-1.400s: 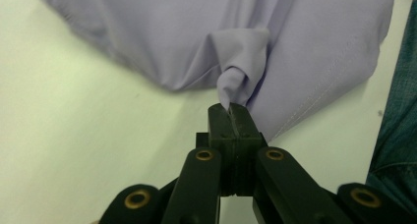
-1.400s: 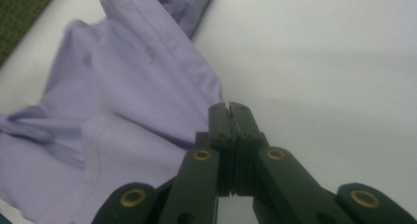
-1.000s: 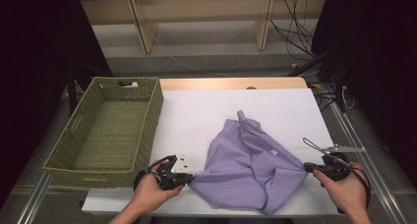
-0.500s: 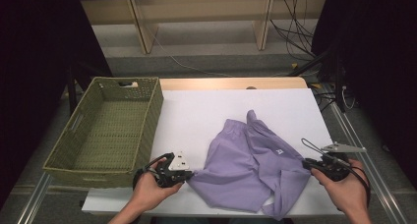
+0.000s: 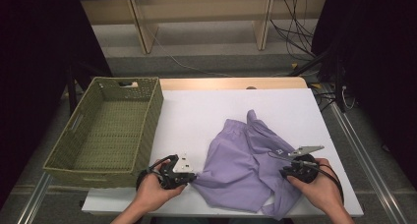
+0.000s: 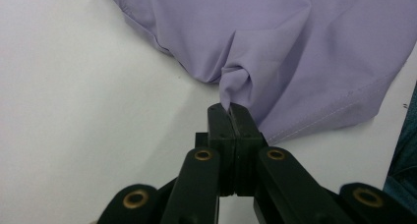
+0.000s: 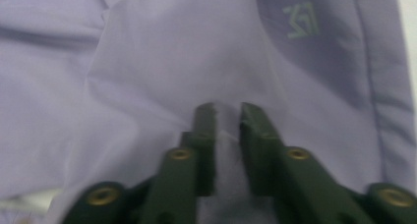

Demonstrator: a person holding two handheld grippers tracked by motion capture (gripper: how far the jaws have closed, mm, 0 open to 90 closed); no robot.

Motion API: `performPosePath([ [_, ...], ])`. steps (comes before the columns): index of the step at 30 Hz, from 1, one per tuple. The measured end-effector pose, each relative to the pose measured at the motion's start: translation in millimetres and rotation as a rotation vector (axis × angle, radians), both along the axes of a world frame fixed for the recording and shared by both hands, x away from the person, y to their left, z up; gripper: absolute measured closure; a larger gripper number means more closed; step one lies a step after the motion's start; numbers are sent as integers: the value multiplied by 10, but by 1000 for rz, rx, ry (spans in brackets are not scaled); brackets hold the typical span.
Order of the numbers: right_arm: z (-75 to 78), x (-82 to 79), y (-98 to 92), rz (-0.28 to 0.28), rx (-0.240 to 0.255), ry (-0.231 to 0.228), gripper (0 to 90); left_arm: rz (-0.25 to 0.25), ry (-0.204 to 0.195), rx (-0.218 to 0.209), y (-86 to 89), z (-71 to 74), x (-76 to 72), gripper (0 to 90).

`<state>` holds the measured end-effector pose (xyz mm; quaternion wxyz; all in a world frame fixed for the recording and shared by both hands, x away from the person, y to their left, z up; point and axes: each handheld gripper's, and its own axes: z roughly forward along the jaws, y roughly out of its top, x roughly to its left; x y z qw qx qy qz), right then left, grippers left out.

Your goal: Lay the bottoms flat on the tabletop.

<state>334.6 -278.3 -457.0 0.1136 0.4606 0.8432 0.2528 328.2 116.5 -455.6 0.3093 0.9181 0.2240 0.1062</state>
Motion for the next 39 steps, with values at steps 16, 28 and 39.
performPosePath([
  [16,114,-397,-665,-132,-76,176,867,-10,-12,-73,20,68,0,835],
  [28,194,-333,-675,-156,-64,112,595,60,-28,-152,-124,156,177,319],
  [39,303,146,-241,-96,75,-169,410,212,-53,-159,-371,176,686,388],
])
